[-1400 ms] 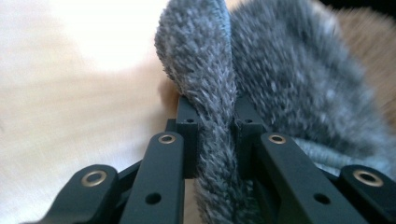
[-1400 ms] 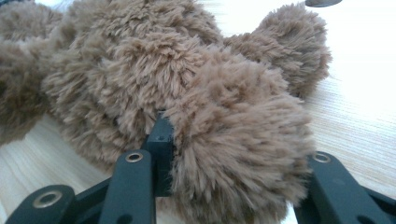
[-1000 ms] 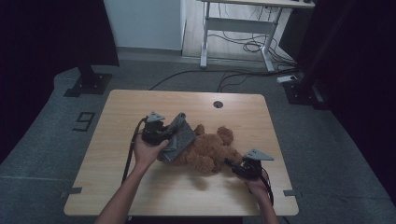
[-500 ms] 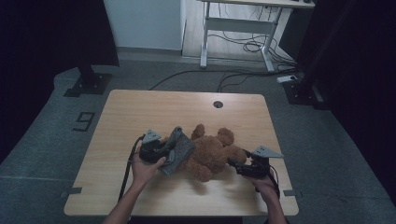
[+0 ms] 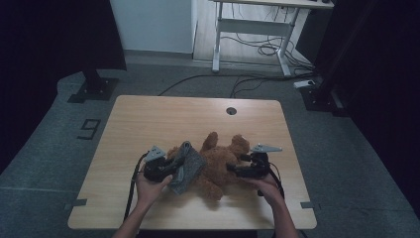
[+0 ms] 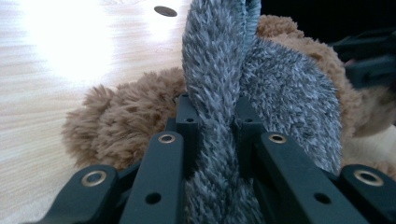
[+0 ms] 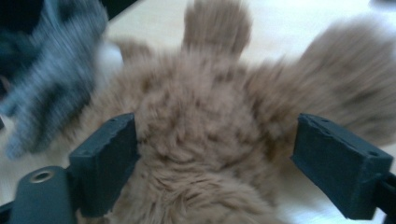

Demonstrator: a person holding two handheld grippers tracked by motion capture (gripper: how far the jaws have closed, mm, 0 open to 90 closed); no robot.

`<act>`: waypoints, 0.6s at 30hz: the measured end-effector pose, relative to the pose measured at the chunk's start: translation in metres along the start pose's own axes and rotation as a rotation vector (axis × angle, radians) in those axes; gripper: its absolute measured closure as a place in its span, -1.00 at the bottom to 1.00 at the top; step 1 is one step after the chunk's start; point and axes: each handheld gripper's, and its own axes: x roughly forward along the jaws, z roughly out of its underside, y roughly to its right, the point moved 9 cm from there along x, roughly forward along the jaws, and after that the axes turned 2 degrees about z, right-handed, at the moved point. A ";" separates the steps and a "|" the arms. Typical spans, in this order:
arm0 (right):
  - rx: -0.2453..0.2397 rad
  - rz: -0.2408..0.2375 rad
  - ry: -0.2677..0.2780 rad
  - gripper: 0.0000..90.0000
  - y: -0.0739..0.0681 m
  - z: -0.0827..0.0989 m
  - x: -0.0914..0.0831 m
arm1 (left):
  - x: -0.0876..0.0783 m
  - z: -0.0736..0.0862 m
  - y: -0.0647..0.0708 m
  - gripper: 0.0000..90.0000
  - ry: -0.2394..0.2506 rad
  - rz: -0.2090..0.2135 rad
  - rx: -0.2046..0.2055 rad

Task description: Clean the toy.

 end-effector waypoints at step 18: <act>-0.087 -0.071 -0.003 -0.07 -0.018 0.036 0.013 | -0.010 0.015 0.011 0.70 0.027 0.034 -0.020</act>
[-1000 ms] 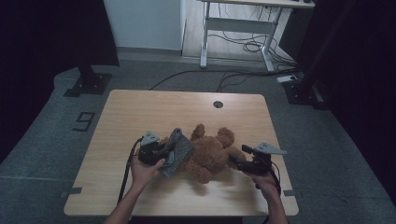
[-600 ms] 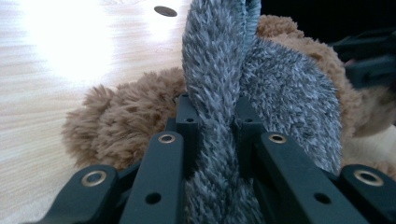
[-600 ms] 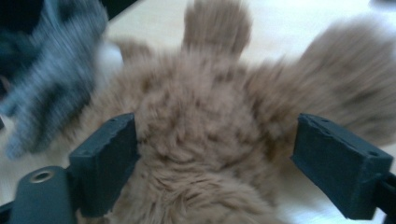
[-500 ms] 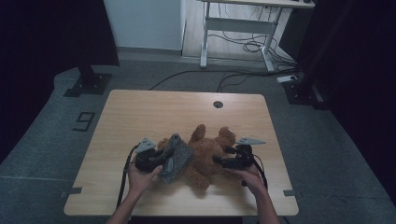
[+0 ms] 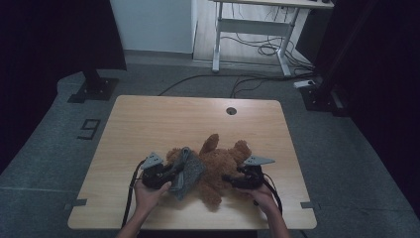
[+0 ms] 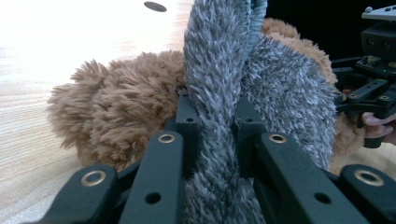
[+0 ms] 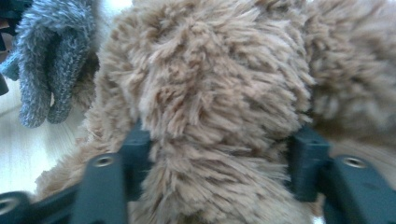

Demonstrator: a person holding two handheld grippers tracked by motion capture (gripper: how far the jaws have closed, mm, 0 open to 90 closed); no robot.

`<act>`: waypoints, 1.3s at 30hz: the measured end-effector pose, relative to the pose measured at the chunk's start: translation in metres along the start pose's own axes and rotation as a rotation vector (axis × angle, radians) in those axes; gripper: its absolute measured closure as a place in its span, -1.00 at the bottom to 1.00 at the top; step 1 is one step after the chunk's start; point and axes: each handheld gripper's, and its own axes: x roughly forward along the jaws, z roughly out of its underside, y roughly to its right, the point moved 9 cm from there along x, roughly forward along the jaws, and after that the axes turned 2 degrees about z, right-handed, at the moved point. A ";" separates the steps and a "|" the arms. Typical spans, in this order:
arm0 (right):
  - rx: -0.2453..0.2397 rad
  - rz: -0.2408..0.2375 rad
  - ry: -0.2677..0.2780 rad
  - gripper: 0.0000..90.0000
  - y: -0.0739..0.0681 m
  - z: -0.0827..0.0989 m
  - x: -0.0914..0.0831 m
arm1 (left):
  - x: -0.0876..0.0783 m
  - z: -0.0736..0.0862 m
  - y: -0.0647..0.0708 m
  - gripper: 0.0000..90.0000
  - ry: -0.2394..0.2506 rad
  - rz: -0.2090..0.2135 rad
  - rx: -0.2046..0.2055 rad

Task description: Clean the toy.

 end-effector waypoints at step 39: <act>-0.098 0.190 0.152 0.18 0.020 -0.012 0.008 | 0.079 -0.042 0.019 0.70 -0.091 -0.170 0.156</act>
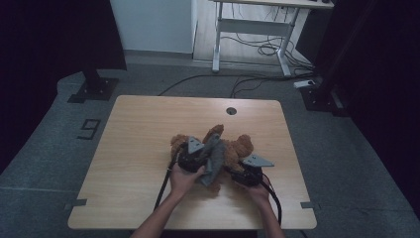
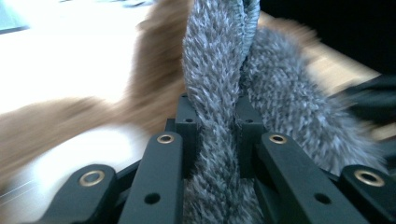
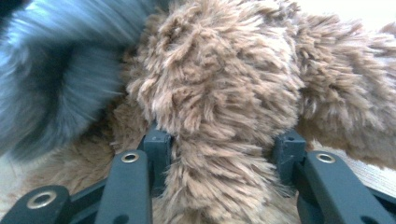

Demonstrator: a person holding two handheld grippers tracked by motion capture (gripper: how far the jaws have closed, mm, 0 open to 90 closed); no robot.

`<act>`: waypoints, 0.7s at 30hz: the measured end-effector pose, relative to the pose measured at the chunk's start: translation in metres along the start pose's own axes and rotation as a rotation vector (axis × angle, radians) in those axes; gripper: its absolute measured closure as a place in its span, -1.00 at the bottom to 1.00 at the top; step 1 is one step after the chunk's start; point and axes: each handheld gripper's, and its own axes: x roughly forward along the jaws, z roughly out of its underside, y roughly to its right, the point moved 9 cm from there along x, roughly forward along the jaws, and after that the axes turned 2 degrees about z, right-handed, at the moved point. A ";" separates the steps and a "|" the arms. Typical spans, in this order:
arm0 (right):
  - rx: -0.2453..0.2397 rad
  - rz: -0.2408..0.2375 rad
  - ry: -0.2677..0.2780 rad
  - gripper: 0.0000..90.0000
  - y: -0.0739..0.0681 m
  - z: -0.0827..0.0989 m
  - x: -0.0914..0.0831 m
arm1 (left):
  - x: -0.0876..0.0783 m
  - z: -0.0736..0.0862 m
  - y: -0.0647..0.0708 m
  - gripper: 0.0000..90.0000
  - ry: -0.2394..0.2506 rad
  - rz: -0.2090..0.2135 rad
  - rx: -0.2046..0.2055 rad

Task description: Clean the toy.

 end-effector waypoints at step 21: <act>-0.014 -0.031 0.003 0.17 -0.006 0.003 0.000 | -0.042 0.056 -0.116 0.73 -0.032 -0.121 -0.229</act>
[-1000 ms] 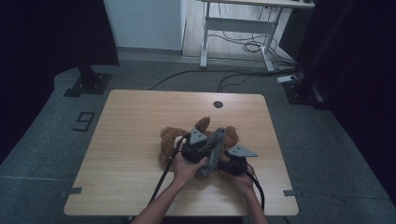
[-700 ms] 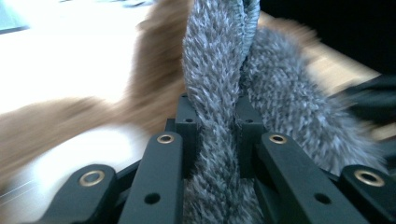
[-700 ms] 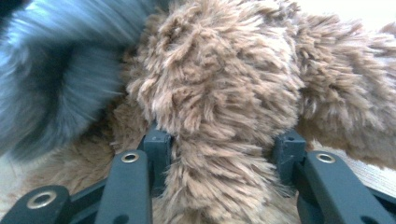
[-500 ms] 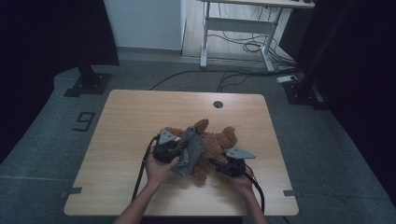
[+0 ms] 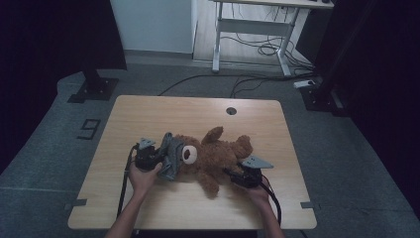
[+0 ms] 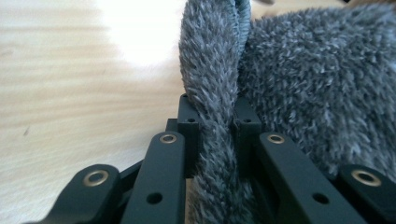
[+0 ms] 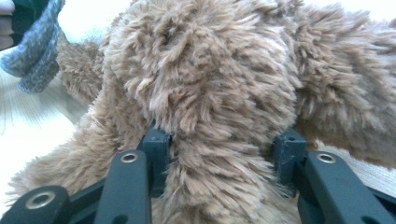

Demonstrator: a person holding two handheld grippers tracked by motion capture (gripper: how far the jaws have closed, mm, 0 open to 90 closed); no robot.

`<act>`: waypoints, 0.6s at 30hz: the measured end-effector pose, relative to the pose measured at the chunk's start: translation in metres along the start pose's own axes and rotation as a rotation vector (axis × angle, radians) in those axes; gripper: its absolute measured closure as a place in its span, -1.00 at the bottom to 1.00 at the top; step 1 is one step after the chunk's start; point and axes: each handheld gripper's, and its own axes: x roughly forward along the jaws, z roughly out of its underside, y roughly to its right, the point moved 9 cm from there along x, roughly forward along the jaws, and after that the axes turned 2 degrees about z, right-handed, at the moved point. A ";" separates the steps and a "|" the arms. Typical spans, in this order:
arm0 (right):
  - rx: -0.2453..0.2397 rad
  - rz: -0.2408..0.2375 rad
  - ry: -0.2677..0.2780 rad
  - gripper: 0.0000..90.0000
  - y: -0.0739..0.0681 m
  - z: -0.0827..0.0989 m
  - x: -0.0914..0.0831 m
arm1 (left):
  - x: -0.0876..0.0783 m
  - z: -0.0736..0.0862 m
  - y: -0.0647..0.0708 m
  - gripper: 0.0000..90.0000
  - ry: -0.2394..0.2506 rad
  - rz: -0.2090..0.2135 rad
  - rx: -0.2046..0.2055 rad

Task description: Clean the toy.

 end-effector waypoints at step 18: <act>0.023 -0.015 0.002 0.17 0.002 0.000 0.000 | -0.032 -0.072 0.074 0.73 0.130 0.121 0.129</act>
